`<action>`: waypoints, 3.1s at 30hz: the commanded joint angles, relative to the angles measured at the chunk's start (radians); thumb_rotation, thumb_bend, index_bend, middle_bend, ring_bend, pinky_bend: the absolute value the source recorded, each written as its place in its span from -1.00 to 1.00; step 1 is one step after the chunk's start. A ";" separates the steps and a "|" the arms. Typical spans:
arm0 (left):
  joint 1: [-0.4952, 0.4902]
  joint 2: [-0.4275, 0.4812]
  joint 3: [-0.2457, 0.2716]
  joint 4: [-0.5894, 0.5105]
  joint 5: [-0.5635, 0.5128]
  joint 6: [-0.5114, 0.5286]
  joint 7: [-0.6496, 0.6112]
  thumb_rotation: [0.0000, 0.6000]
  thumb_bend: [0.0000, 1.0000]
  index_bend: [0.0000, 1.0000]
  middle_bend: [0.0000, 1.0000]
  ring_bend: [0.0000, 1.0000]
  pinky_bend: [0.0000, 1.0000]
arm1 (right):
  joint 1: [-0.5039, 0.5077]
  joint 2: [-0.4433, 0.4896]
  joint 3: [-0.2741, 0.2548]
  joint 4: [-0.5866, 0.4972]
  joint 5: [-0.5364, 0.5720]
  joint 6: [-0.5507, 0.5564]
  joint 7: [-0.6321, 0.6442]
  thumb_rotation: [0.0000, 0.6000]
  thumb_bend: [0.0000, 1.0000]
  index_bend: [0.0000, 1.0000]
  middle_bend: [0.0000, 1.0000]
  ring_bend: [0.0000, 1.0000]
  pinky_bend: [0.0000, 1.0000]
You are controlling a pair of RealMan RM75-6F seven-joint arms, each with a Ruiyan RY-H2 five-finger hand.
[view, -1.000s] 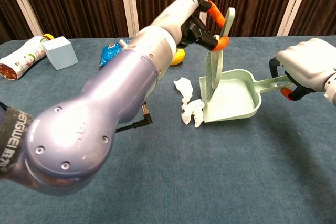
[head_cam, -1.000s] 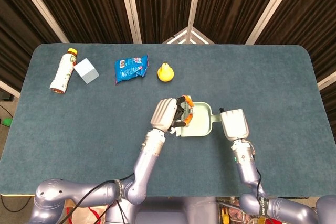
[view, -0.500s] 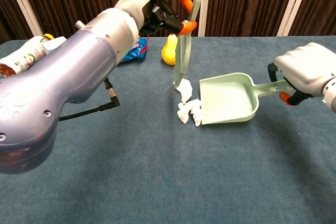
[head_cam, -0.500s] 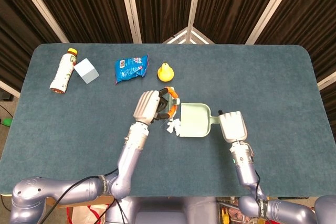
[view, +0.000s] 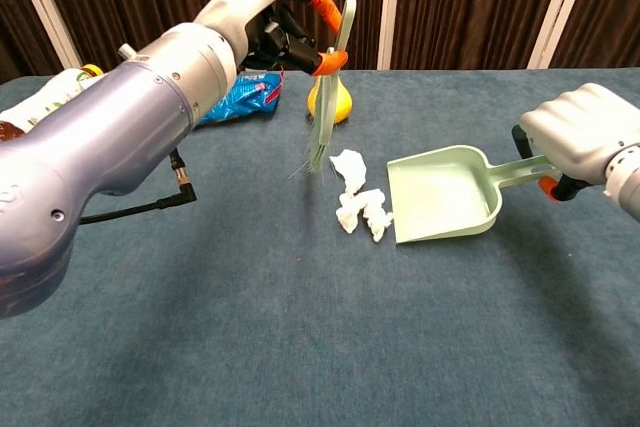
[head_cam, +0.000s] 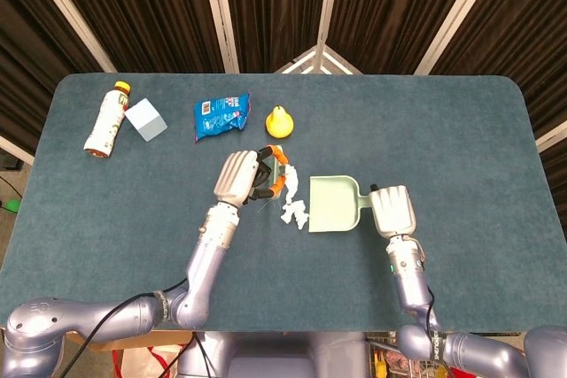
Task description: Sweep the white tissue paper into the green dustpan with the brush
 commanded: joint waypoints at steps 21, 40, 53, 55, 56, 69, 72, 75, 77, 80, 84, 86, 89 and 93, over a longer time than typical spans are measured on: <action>-0.042 -0.152 0.031 0.179 -0.031 -0.040 -0.013 1.00 0.10 0.58 1.00 1.00 1.00 | 0.008 0.004 -0.012 0.020 0.015 -0.006 0.028 1.00 0.07 0.23 0.64 0.68 0.76; -0.103 -0.272 -0.055 0.234 -0.013 -0.025 -0.066 1.00 -0.02 0.57 1.00 1.00 1.00 | 0.006 0.007 -0.025 -0.004 0.011 0.002 0.041 1.00 0.08 0.22 0.64 0.68 0.76; -0.095 -0.270 -0.053 0.221 0.095 0.003 -0.211 1.00 -0.09 0.57 1.00 1.00 1.00 | 0.011 0.017 -0.016 -0.024 0.030 0.010 0.024 1.00 0.08 0.23 0.64 0.68 0.76; -0.086 -0.260 -0.047 0.214 0.113 0.009 -0.235 1.00 -0.10 0.57 1.00 0.99 1.00 | 0.005 0.021 -0.023 -0.030 0.027 0.017 0.027 1.00 0.08 0.23 0.64 0.68 0.76; -0.081 -0.254 -0.045 0.210 0.123 0.013 -0.249 1.00 -0.10 0.57 1.00 0.99 1.00 | 0.004 0.022 -0.024 -0.031 0.026 0.018 0.027 1.00 0.08 0.23 0.64 0.68 0.76; -0.052 -0.171 -0.047 0.224 0.141 0.007 -0.250 1.00 -0.11 0.57 1.00 0.99 1.00 | 0.007 0.023 -0.027 -0.045 0.029 0.022 0.022 1.00 0.08 0.22 0.64 0.68 0.76; -0.044 -0.161 -0.040 0.227 0.133 0.000 -0.249 1.00 -0.11 0.57 1.00 0.99 1.00 | 0.011 0.018 -0.026 -0.034 0.029 0.023 0.017 1.00 0.08 0.23 0.64 0.68 0.76; -0.038 -0.152 -0.029 0.230 0.139 -0.001 -0.249 1.00 -0.11 0.57 1.00 0.99 1.00 | 0.018 0.007 -0.019 -0.014 0.035 0.020 0.014 1.00 0.08 0.23 0.64 0.68 0.76; -0.035 -0.147 -0.025 0.233 0.141 -0.002 -0.251 1.00 -0.11 0.57 1.00 0.99 1.00 | 0.022 0.001 -0.015 -0.005 0.035 0.019 0.013 1.00 0.08 0.22 0.64 0.68 0.76; -0.031 -0.138 -0.025 0.239 0.140 -0.004 -0.256 1.00 -0.11 0.57 1.00 0.99 1.00 | 0.031 -0.012 -0.007 0.012 0.034 0.018 0.016 1.00 0.08 0.23 0.64 0.68 0.76; -0.033 -0.128 -0.028 0.253 0.138 -0.012 -0.259 1.00 -0.11 0.57 1.00 0.99 1.00 | 0.039 -0.024 0.001 0.025 0.038 0.014 0.014 1.00 0.08 0.22 0.64 0.68 0.76; -0.037 -0.126 -0.030 0.269 0.135 -0.019 -0.259 1.00 -0.11 0.57 1.00 0.99 1.00 | 0.041 -0.028 0.002 0.028 0.043 0.012 0.014 1.00 0.08 0.23 0.64 0.68 0.76; -0.048 -0.129 -0.026 0.306 0.130 -0.036 -0.251 1.00 -0.11 0.57 1.00 0.99 1.00 | 0.040 -0.027 0.000 0.031 0.044 0.011 0.016 1.00 0.08 0.23 0.64 0.68 0.76; -0.062 -0.146 -0.025 0.348 0.126 -0.050 -0.264 1.00 -0.11 0.57 1.00 0.99 1.00 | 0.045 -0.027 0.008 0.042 0.049 0.006 0.023 1.00 0.08 0.23 0.64 0.68 0.76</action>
